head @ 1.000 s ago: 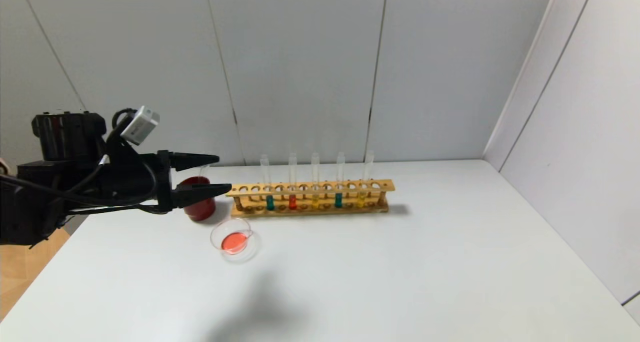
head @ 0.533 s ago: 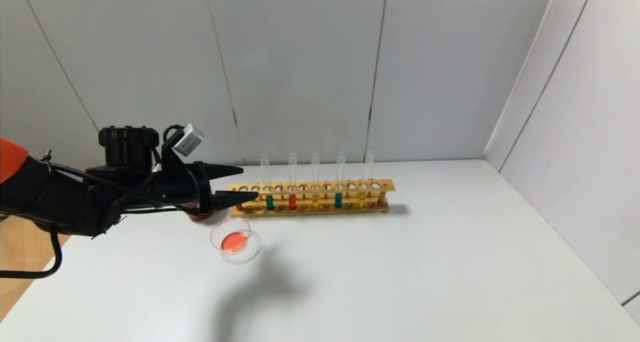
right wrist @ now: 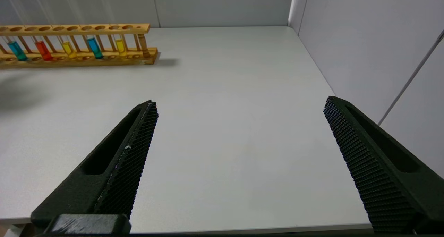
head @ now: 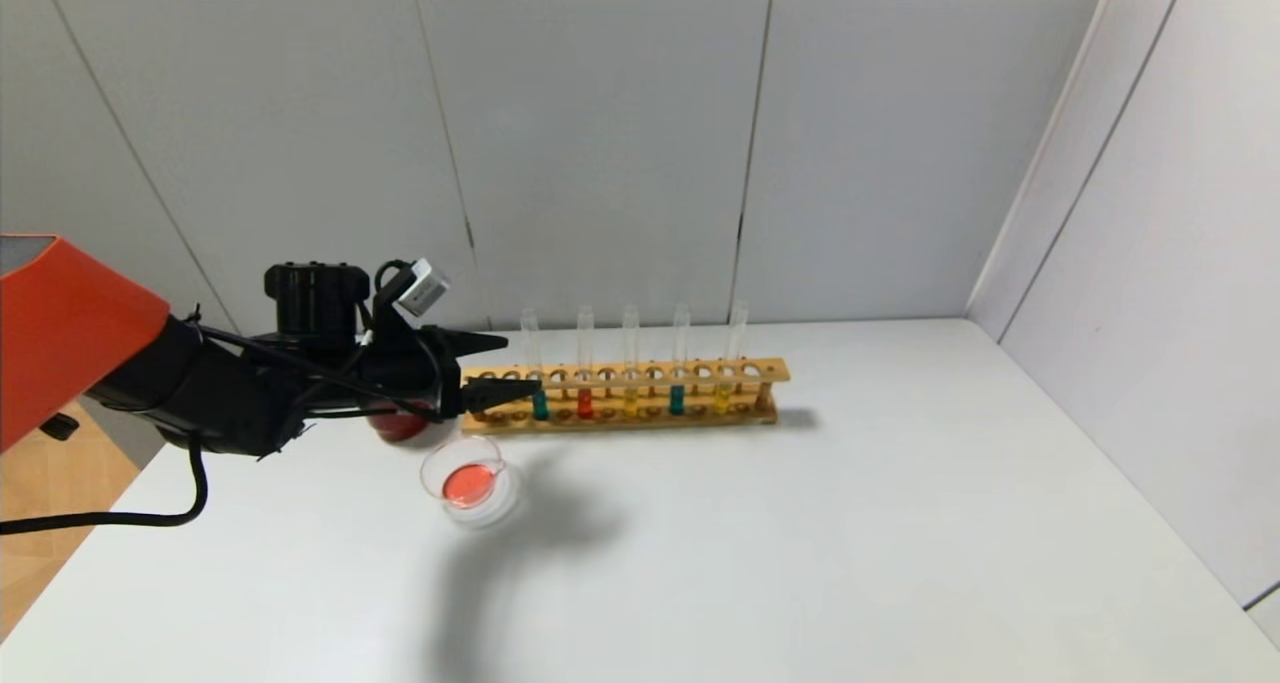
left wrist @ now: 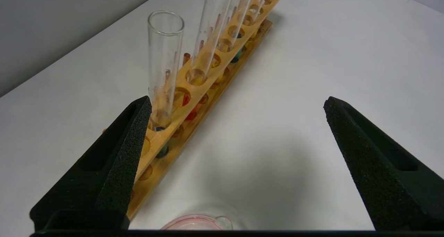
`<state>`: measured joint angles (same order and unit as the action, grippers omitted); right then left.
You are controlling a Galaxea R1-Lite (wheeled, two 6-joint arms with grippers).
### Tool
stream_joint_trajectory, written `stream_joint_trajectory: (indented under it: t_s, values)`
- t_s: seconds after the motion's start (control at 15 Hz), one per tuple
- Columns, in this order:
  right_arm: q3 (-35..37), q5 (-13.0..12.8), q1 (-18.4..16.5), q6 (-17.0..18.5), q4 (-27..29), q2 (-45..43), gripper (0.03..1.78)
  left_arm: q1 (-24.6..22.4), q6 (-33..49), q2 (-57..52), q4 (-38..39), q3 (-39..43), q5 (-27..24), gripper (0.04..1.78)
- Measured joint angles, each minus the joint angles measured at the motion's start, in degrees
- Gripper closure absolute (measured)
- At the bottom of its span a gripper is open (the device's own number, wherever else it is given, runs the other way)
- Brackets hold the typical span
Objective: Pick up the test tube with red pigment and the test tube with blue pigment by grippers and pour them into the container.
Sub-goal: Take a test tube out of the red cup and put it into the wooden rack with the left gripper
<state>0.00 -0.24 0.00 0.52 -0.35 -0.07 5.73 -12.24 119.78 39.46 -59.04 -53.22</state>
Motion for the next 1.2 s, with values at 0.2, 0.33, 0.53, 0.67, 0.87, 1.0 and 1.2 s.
stream_joint_trajectory:
  t_s: [0.2, 0.33, 0.53, 0.67, 0.87, 1.0, 1.2]
  values:
    - [0.00, -0.02, 0.00, 0.00, 0.00, 0.00, 0.06, 0.57, 0.11, 2.66, -0.20, -2.91, 2.84, 0.07]
    - [0.00, 0.00, 0.00, -0.01, 0.00, 0.00, 0.06, 1.10, 0.15, 3.97, -0.35, -4.55, 4.02, 0.07]
    - [0.00, 0.00, 0.00, 0.00, 0.02, 0.00, 0.06, 1.68, 0.37, 5.51, -1.71, -7.98, 4.39, 0.07]
    - [0.00, -0.02, 0.00, 0.00, 0.00, 0.00, 0.06, 1.79, 0.45, 6.53, -3.50, -10.39, 4.55, 0.07]
    - [0.00, 0.00, 0.00, 0.00, 0.02, 0.00, 0.06, 1.84, 0.45, 7.73, -3.58, -11.85, 4.99, 0.07]
    - [0.00, -0.02, 0.00, 0.00, 0.02, 0.00, 0.06, 1.84, 0.45, 8.52, -3.58, -12.54, 5.49, 0.07]
    - [0.00, 0.00, 0.00, 0.00, 0.00, 0.00, 0.06, 1.84, 0.45, 9.63, -3.69, -14.17, 5.74, 0.07]
